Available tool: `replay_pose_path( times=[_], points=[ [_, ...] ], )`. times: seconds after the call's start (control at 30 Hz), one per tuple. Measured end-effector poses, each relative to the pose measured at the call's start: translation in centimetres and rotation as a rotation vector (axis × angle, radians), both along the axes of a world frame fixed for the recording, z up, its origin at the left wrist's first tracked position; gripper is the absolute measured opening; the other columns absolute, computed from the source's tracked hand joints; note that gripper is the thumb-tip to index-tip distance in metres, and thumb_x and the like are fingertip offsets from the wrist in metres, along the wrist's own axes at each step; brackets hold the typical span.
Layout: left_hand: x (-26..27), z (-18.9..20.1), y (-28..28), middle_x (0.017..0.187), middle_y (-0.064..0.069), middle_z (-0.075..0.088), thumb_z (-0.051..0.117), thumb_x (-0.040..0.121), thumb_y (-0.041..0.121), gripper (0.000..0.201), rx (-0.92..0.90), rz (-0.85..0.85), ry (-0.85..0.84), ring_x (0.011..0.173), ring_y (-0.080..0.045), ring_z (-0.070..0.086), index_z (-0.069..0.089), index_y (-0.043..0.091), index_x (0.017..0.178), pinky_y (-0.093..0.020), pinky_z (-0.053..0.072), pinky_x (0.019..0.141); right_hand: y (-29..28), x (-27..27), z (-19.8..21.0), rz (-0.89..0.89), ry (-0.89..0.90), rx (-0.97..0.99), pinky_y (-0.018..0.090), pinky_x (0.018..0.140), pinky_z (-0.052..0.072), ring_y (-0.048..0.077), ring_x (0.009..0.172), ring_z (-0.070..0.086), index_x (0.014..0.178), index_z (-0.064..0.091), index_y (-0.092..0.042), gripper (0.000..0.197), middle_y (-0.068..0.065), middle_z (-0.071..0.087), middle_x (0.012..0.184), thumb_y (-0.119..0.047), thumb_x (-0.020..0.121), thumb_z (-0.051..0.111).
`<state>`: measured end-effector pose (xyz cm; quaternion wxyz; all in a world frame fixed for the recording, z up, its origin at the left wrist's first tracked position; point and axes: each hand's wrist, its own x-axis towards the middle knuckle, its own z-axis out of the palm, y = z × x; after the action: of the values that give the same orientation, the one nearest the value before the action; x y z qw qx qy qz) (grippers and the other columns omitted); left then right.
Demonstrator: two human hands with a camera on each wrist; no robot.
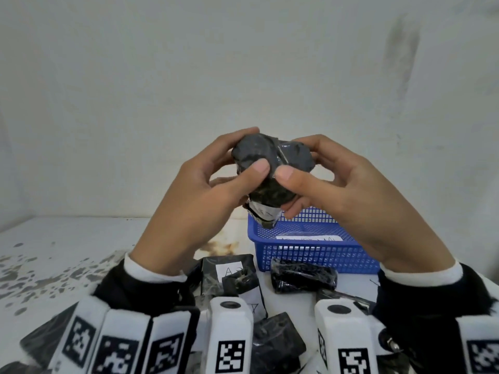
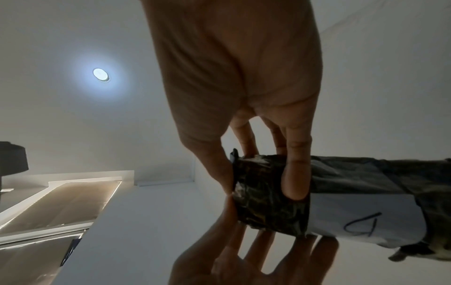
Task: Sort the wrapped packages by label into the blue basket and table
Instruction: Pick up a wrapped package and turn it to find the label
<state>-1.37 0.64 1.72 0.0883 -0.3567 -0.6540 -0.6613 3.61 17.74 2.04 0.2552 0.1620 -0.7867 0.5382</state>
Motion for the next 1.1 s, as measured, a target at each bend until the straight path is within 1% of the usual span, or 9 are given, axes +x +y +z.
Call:
replay_pose_path(
  times=[0.23, 0.37, 0.5, 0.63, 0.73, 0.83, 0.9, 1.0, 1.1],
  points=[
    [-0.1, -0.1, -0.1, 0.103, -0.001, 0.072, 0.073, 0.075, 0.030, 0.034, 0.102, 0.008, -0.039, 0.083, -0.013, 0.070, 0.071, 0.025, 0.109, -0.038, 0.059, 0.086, -0.5, 0.4, 0.1, 0.006, 0.014, 0.065, 0.026, 0.072, 0.055, 0.013, 0.066, 0.066, 0.107, 0.064, -0.026, 0.034, -0.007, 0.068, 0.107, -0.041, 0.077, 0.067],
    [0.1, 0.0, 0.0, 0.099, -0.003, 0.072, 0.078, 0.074, 0.029, 0.031, 0.133, 0.014, -0.028, 0.079, -0.011, 0.068, 0.070, 0.021, 0.102, -0.029, 0.059, 0.079, -0.4, 0.3, 0.0, 0.004, 0.037, 0.088, 0.033, 0.077, 0.057, 0.018, 0.068, 0.068, 0.105, 0.064, -0.029, 0.022, -0.007, 0.069, 0.103, -0.036, 0.084, 0.068],
    [0.5, 0.5, -0.4, 0.080, 0.007, 0.071, 0.058, 0.065, 0.057, 0.044, 0.131, 0.021, -0.124, 0.080, -0.011, 0.067, 0.062, 0.019, 0.087, -0.026, 0.057, 0.074, -0.3, -0.1, -0.3, -0.029, 0.056, 0.183, 0.031, 0.078, 0.057, 0.018, 0.080, 0.068, 0.096, 0.066, -0.035, 0.020, -0.013, 0.069, 0.098, -0.018, 0.090, 0.073],
    [-0.2, 0.3, -0.7, 0.100, -0.013, 0.074, 0.063, 0.072, 0.052, 0.057, 0.097, -0.014, -0.295, 0.086, -0.029, 0.072, 0.060, 0.007, 0.108, -0.042, 0.061, 0.079, -0.7, -0.2, -0.4, -0.042, 0.098, 0.237, 0.030, 0.086, 0.058, 0.012, 0.092, 0.064, 0.094, 0.065, -0.033, 0.027, -0.015, 0.067, 0.109, -0.007, 0.088, 0.073],
    [-0.7, 0.4, -0.9, 0.087, -0.013, 0.069, 0.066, 0.085, 0.021, 0.033, 0.197, -0.039, -0.353, 0.065, -0.022, 0.065, 0.054, 0.004, 0.110, -0.031, 0.060, 0.062, -1.2, 0.2, -0.2, -0.038, 0.053, 0.206, 0.030, 0.085, 0.058, 0.010, 0.093, 0.066, 0.093, 0.069, -0.030, 0.008, -0.014, 0.069, 0.107, -0.034, 0.086, 0.072],
    [-0.7, 0.4, -1.2, 0.087, -0.011, 0.071, 0.066, 0.084, 0.005, 0.035, 0.231, -0.065, -0.348, 0.068, -0.021, 0.062, 0.045, 0.013, 0.111, -0.026, 0.056, 0.054, -1.5, 0.5, 0.0, -0.095, 0.033, 0.158, 0.024, 0.078, 0.052, 0.004, 0.081, 0.068, 0.093, 0.069, -0.033, 0.030, -0.017, 0.071, 0.097, -0.057, 0.077, 0.063],
    [-0.5, 0.4, -1.2, 0.098, -0.014, 0.073, 0.065, 0.084, 0.000, 0.044, 0.227, -0.075, -0.321, 0.071, -0.020, 0.065, 0.042, 0.015, 0.119, -0.026, 0.056, 0.054, -1.4, 0.3, -0.1, -0.139, 0.019, 0.127, 0.024, 0.078, 0.052, 0.002, 0.079, 0.069, 0.100, 0.063, -0.040, 0.027, -0.019, 0.066, 0.105, -0.055, 0.077, 0.070],
    [-0.3, 0.4, -1.1, 0.108, -0.011, 0.072, 0.072, 0.076, -0.005, 0.063, 0.221, -0.097, -0.284, 0.079, -0.019, 0.070, 0.041, 0.017, 0.126, -0.030, 0.057, 0.059, -1.0, -0.1, -0.4, -0.155, -0.083, 0.088, 0.022, 0.077, 0.055, 0.004, 0.084, 0.072, 0.119, 0.054, -0.047, 0.049, -0.016, 0.065, 0.114, -0.045, 0.075, 0.077],
    [-0.3, 0.3, -0.8, 0.113, -0.007, 0.071, 0.077, 0.067, 0.011, 0.072, 0.151, -0.067, -0.257, 0.091, -0.021, 0.073, 0.047, 0.020, 0.132, -0.039, 0.061, 0.071, -1.1, 0.0, -0.3, -0.082, -0.112, 0.086, 0.023, 0.075, 0.056, 0.008, 0.082, 0.074, 0.123, 0.056, -0.041, 0.050, -0.007, 0.074, 0.105, -0.027, 0.081, 0.078]
  ],
)
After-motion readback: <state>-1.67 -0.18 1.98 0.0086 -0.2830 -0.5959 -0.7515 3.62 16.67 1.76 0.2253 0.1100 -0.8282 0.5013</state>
